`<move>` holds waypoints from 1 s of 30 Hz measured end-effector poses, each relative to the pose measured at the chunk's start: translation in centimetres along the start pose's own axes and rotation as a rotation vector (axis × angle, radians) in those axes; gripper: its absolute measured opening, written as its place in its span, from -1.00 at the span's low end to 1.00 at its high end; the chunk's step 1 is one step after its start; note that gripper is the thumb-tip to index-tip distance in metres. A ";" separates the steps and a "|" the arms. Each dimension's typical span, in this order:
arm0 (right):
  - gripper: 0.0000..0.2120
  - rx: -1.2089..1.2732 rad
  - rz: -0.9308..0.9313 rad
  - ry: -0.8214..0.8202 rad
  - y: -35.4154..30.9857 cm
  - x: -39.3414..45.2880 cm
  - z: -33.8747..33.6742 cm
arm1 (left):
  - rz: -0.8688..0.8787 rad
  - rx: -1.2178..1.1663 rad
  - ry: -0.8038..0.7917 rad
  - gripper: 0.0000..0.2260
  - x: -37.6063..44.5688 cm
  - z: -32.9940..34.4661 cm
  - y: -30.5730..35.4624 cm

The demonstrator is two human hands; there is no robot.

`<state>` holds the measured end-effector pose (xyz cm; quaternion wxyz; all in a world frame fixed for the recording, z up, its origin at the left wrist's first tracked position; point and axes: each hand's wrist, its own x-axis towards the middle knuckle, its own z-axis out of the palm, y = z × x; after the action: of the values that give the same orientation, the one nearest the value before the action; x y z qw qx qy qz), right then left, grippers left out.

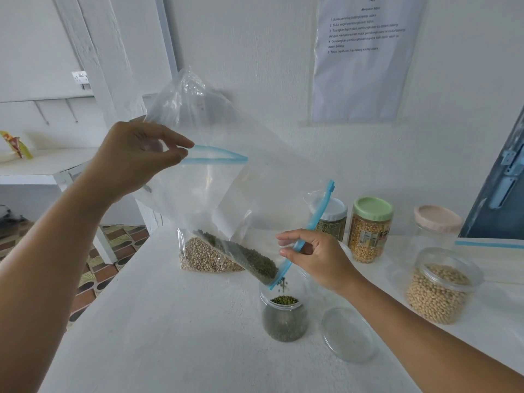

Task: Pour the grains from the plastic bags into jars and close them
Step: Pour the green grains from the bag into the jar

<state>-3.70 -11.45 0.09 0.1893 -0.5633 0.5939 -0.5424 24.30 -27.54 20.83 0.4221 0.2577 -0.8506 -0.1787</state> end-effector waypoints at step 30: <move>-0.75 -0.041 -0.013 0.027 -0.2 -0.5 0.2 | 0.147 0.061 0.038 -0.72 -0.1 0.8 0.5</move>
<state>-3.26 -11.09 0.02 0.1661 -0.5636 0.6037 -0.5388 23.59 -27.02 20.60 0.4420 0.2105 -0.8642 -0.1164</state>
